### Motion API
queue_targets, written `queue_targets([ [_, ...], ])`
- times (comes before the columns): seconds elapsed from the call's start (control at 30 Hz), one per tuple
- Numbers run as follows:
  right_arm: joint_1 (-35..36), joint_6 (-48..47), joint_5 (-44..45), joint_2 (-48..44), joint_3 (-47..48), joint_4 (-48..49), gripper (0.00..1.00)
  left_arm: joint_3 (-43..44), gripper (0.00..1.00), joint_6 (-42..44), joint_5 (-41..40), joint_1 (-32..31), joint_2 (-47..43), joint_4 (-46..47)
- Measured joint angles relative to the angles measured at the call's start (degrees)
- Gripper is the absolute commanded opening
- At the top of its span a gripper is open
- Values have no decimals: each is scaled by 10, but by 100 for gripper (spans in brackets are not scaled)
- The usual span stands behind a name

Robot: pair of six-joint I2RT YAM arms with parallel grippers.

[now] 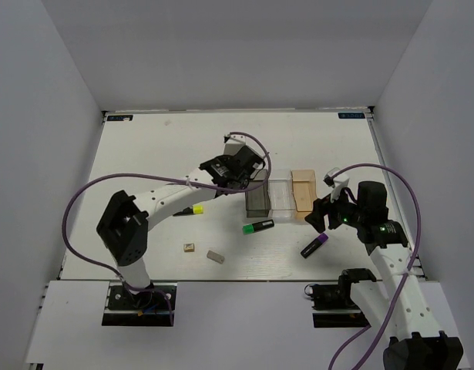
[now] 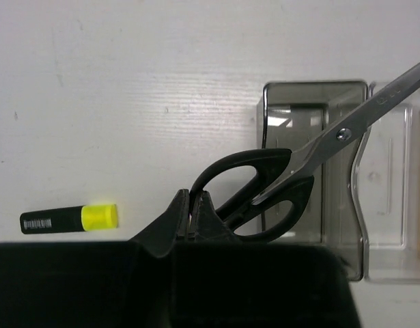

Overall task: Sort the stationery into containers
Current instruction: Place the scissors in the storage box.

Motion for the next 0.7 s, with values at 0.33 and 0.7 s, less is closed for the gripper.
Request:
queue_targets([
  [0.33,0,0,2,-12,0,0,75,128,0,-124,-73,-6,101,-108],
  [0.7,0,0,4,-16,0,0,75,205,0,-157,-119,-58,170,-164],
])
